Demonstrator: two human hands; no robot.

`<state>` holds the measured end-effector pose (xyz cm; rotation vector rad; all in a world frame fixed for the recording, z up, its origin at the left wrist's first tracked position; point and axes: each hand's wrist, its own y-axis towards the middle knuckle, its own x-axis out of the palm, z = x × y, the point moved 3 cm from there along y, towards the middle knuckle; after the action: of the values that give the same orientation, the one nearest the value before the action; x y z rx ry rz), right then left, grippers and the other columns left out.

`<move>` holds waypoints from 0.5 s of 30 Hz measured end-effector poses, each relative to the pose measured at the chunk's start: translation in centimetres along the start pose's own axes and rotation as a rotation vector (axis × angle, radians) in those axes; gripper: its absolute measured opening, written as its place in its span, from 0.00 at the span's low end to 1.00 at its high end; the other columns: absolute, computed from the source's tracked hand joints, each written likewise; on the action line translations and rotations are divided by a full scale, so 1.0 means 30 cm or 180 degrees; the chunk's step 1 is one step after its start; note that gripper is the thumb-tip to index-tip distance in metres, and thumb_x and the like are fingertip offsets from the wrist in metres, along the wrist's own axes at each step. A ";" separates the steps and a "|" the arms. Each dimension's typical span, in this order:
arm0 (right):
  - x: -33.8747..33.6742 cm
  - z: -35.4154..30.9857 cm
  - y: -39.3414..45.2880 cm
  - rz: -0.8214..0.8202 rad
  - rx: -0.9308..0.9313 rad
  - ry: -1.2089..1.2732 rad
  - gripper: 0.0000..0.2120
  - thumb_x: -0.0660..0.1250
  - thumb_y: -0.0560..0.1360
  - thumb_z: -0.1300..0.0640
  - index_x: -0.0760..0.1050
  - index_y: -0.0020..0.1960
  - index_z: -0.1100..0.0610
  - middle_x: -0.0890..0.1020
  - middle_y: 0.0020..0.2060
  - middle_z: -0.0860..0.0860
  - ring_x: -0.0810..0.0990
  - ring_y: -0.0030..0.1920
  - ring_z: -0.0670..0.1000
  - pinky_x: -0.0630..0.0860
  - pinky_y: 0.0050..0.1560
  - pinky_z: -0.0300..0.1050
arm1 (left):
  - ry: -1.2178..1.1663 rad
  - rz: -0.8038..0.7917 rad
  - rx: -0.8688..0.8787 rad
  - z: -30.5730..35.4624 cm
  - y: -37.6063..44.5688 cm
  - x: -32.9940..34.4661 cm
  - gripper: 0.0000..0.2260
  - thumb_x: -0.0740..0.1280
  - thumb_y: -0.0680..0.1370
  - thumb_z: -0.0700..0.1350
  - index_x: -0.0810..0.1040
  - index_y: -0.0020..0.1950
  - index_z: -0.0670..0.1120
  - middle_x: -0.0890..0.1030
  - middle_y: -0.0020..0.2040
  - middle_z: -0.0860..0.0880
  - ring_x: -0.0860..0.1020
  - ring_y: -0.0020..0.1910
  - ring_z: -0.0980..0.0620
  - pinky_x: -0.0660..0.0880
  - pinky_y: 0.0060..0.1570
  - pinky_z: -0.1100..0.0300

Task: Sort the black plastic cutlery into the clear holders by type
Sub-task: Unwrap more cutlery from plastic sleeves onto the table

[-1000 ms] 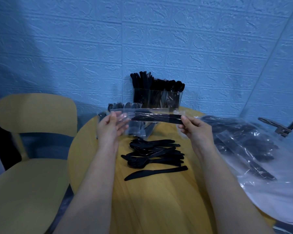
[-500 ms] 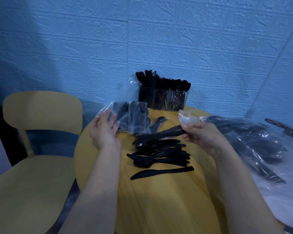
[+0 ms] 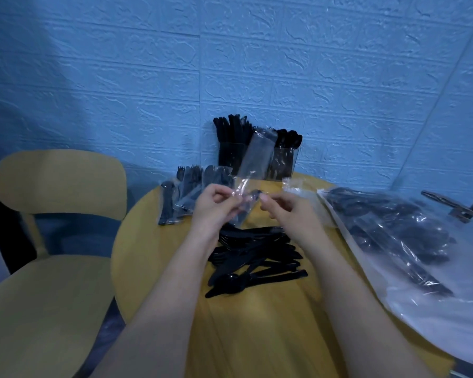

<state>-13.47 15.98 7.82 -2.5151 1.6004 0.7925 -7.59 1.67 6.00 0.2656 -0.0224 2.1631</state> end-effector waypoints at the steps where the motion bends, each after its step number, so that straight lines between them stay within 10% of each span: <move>1: 0.021 0.005 0.004 0.0055 0.0039 0.0227 0.07 0.68 0.74 0.47 0.78 0.48 0.50 0.83 0.44 0.46 0.80 0.44 0.42 0.76 0.45 0.38 | 0.0143 -0.0147 0.0013 -0.005 -0.002 0.014 0.06 0.69 0.74 0.35 0.74 0.44 0.44 0.81 0.47 0.43 0.81 0.47 0.47 0.79 0.52 0.55; 7: -0.010 0.067 0.036 0.0686 0.0366 0.1078 0.07 0.67 0.76 0.61 0.78 0.54 0.58 0.83 0.43 0.53 0.81 0.40 0.48 0.78 0.40 0.40 | 0.0861 -0.0309 0.0268 0.012 -0.008 0.025 0.06 0.71 0.74 0.47 0.77 0.46 0.47 0.81 0.45 0.55 0.78 0.47 0.59 0.72 0.45 0.67; 15: -0.139 0.173 0.056 0.1469 0.0702 -0.0491 0.17 0.64 0.78 0.59 0.73 0.67 0.58 0.82 0.53 0.56 0.78 0.55 0.53 0.70 0.56 0.41 | 0.2574 0.0765 0.0233 -0.055 0.077 -0.117 0.14 0.68 0.76 0.50 0.72 0.59 0.47 0.74 0.59 0.47 0.74 0.56 0.50 0.69 0.52 0.58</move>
<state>-18.33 20.30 5.57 -1.9104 2.1076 0.7690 -7.86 -2.30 3.87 -0.6085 0.5046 2.3636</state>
